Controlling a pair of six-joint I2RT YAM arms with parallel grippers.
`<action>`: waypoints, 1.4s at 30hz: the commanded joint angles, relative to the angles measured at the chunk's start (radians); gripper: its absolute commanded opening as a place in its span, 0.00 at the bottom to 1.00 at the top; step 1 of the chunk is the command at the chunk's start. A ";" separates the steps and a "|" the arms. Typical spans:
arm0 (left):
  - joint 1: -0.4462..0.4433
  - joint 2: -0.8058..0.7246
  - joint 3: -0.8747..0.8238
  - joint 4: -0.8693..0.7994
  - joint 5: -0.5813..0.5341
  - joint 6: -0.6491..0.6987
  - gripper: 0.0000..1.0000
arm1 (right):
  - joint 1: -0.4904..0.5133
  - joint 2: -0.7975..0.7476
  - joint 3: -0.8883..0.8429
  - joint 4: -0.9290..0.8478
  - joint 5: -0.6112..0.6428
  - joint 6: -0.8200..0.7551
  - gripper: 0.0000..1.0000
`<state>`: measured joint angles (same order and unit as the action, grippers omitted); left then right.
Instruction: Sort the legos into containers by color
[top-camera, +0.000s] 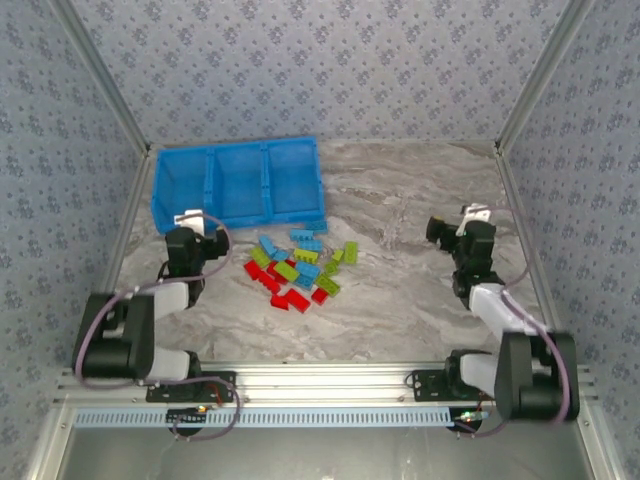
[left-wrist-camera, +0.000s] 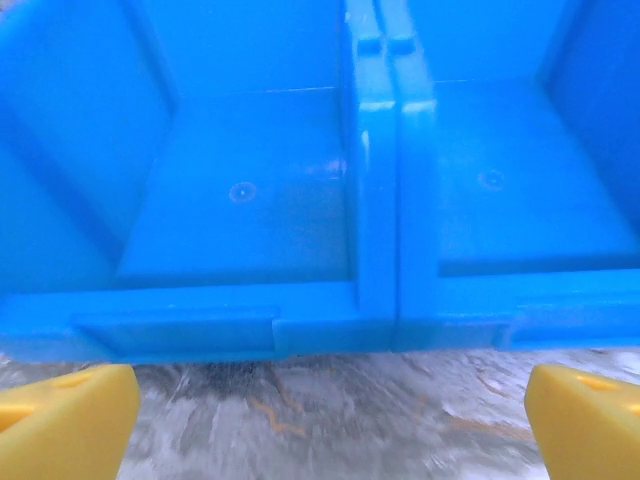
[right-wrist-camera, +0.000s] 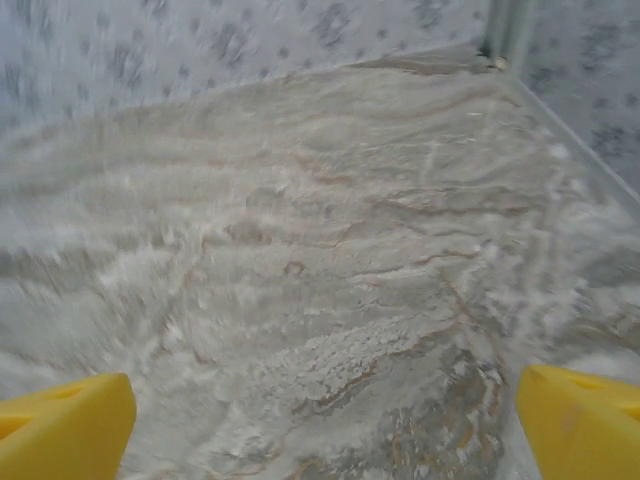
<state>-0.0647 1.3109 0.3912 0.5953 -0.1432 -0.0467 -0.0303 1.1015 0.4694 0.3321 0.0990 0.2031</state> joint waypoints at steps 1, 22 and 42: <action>-0.023 -0.192 0.142 -0.392 -0.069 -0.154 0.99 | 0.006 -0.158 0.105 -0.488 -0.036 0.284 1.00; -0.775 0.234 0.636 -1.049 -0.093 -0.878 0.79 | 0.614 -0.100 0.236 -0.938 -0.355 0.403 0.98; -0.624 0.293 0.648 -1.113 -0.247 -0.847 0.68 | 0.615 -0.180 0.197 -0.938 -0.263 0.419 0.98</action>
<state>-0.7136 1.6348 1.0412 -0.5510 -0.3916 -0.9138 0.5816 0.9108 0.6579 -0.5808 -0.1860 0.6071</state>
